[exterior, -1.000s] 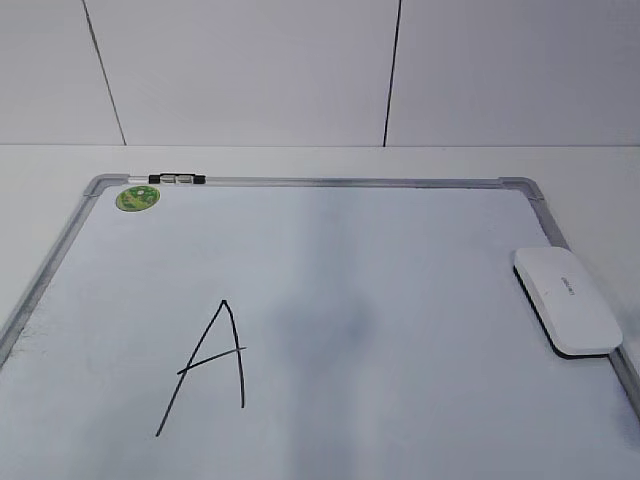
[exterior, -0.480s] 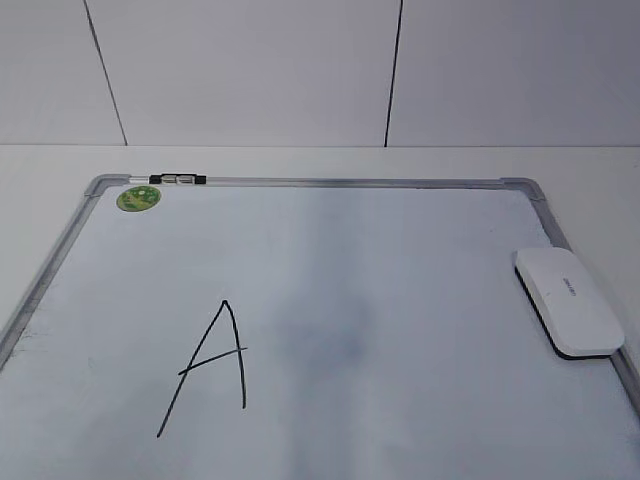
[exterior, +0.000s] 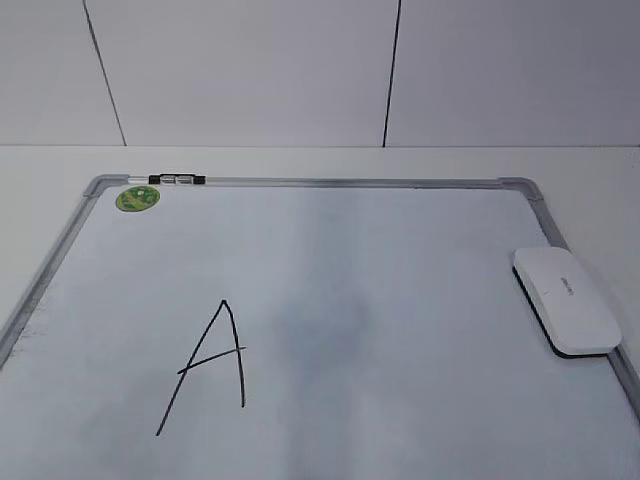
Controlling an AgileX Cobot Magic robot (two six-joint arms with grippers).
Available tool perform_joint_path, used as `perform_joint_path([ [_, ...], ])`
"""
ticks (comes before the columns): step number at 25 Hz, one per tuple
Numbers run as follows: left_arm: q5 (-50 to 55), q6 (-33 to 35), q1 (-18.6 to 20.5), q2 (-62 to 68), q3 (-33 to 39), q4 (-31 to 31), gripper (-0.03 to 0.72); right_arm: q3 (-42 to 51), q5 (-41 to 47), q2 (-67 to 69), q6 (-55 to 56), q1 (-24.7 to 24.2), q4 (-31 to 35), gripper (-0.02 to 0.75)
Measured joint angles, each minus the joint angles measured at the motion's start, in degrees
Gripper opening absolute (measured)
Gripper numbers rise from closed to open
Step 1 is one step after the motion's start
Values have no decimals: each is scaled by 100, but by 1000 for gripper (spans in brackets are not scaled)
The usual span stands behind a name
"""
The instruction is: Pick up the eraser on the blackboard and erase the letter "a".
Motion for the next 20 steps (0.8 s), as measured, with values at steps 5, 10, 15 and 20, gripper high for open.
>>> perform_joint_path([
  [5,0,0,0,0,0,64,235,0,12,-11,0,0,-122,580],
  [10,0,0,0,0,0,160,235,0,12,-11,0,0,-209,580],
  [15,0,0,0,0,0,164,235,0,12,-11,0,0,-222,580],
  [20,0,0,0,0,0,173,235,0,12,-11,0,0,-222,580],
])
